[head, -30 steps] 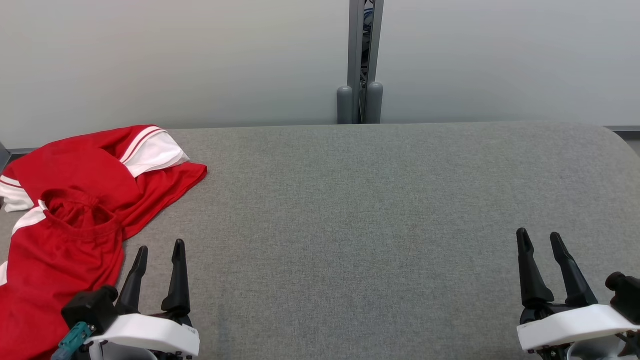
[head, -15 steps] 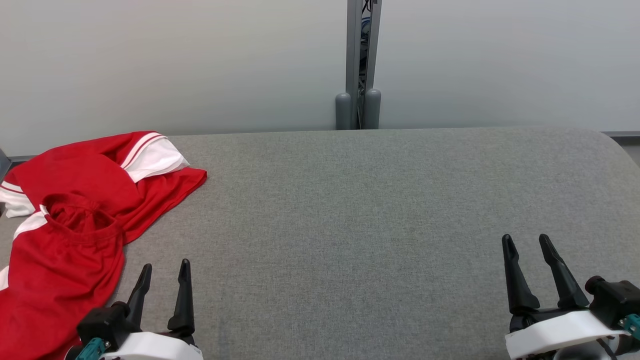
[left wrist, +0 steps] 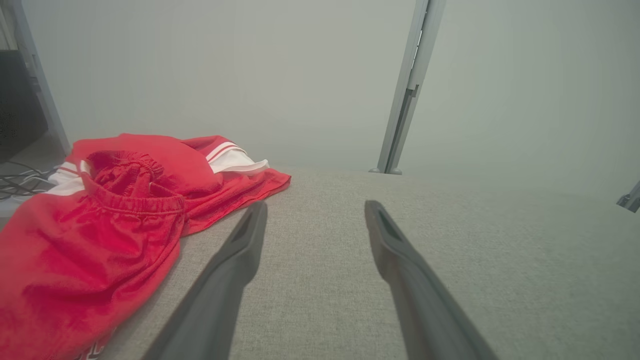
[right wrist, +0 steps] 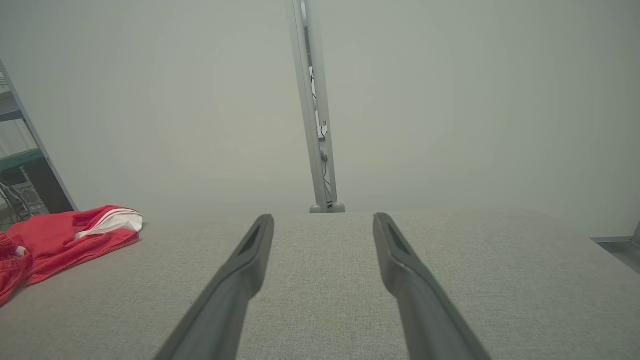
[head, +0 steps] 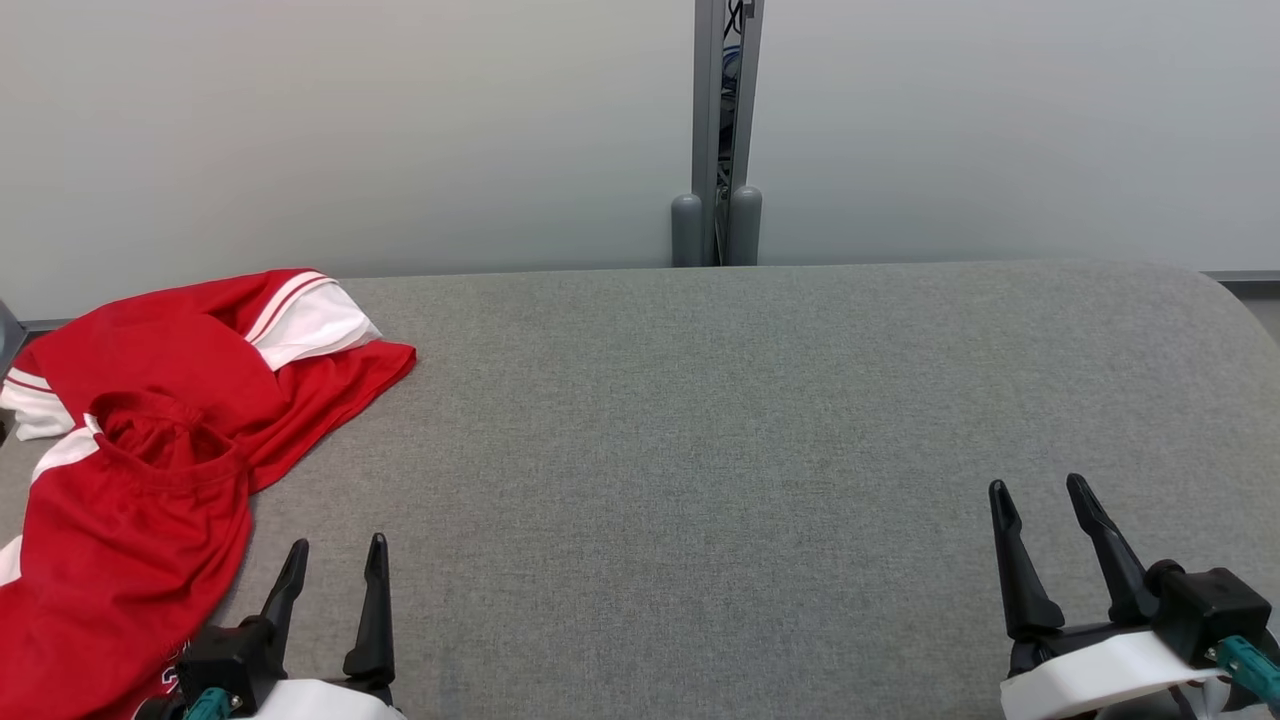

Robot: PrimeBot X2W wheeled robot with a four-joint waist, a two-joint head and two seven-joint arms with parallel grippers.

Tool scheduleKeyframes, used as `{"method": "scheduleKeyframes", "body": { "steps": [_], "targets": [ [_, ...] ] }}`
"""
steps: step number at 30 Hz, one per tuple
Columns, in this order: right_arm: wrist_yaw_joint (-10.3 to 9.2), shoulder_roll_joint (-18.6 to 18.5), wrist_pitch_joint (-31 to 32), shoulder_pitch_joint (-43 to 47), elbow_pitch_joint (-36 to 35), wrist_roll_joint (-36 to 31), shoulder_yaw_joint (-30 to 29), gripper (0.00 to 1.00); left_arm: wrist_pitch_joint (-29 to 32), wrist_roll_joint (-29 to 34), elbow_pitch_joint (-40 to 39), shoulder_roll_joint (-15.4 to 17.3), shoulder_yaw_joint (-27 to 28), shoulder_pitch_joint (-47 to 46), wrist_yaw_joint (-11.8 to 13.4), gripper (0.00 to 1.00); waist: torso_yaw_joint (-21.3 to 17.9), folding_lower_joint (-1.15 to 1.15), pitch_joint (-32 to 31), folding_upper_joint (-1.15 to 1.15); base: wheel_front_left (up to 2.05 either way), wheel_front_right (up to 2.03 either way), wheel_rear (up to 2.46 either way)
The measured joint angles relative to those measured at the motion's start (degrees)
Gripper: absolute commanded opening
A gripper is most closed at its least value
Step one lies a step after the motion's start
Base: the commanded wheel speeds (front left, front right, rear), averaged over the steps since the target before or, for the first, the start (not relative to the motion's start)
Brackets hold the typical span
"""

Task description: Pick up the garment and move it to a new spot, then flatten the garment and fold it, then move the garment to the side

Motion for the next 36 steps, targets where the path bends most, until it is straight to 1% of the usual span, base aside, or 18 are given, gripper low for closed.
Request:
{"method": "scheduleKeyframes", "body": {
  "steps": [18,36],
  "targets": [
    [0.01,-0.1,-2.3,0.4,1.2,-5.3,0.9,1.0,-1.3,5.3,-0.6,-0.2,-0.4,1.5,0.6,1.0,-0.2,0.0,0.0,0.0,0.0,0.0,0.0],
    [0.01,-0.1,-2.3,0.4,2.0,-5.0,0.5,1.0,-1.3,4.6,0.0,-0.1,-0.7,1.4,0.7,1.0,-0.1,0.0,0.0,0.0,0.0,0.0,0.0]
  ]
}}
